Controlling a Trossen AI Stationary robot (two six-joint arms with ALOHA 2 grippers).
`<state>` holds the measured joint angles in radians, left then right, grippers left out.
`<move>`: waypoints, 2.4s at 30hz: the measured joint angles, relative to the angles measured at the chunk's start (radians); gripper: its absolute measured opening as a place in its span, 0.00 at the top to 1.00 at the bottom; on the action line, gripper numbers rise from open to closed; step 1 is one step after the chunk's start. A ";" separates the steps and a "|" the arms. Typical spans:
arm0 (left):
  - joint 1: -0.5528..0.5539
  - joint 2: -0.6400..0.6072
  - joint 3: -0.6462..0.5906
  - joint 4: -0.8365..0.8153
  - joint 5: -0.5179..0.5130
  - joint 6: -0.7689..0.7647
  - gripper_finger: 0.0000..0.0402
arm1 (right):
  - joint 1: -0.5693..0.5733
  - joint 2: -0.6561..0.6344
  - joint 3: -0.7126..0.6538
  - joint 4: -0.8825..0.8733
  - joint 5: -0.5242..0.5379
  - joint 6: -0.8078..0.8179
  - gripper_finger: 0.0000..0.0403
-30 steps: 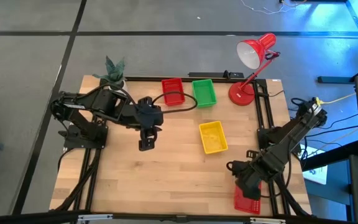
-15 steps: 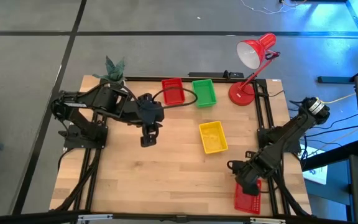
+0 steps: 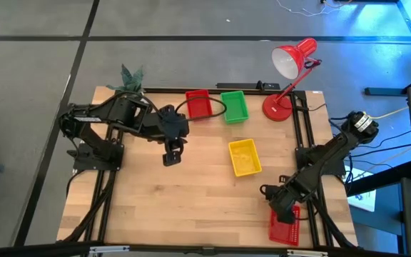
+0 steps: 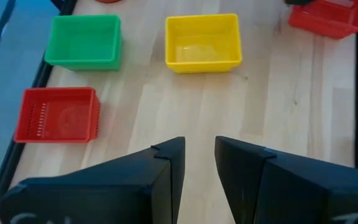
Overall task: Stack baskets by color
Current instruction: Stack the bottom red bin on the top red bin
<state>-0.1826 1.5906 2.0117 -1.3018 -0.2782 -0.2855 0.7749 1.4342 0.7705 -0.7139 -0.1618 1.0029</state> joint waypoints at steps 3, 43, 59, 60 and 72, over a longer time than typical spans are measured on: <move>0.006 0.000 0.000 0.000 0.005 0.000 0.80 | -0.010 0.000 -0.036 0.056 0.001 0.051 0.71; -0.008 0.000 0.000 -0.173 0.006 0.269 0.80 | -0.661 0.034 0.629 -0.313 0.366 -0.439 1.00; 0.027 0.078 0.001 0.066 -0.063 0.262 0.80 | -0.790 0.107 0.669 -0.053 0.646 -0.541 1.00; 0.027 0.088 0.001 0.071 -0.063 0.282 0.80 | -0.791 0.108 0.669 -0.050 0.664 -0.541 1.00; 0.005 0.173 0.002 0.130 -0.370 0.342 0.80 | -0.791 0.108 0.669 -0.027 0.805 -0.514 1.00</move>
<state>-0.1774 1.7639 2.0136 -1.1720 -0.6487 0.0568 -0.0158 1.5425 1.4391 -0.7410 0.6436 0.4889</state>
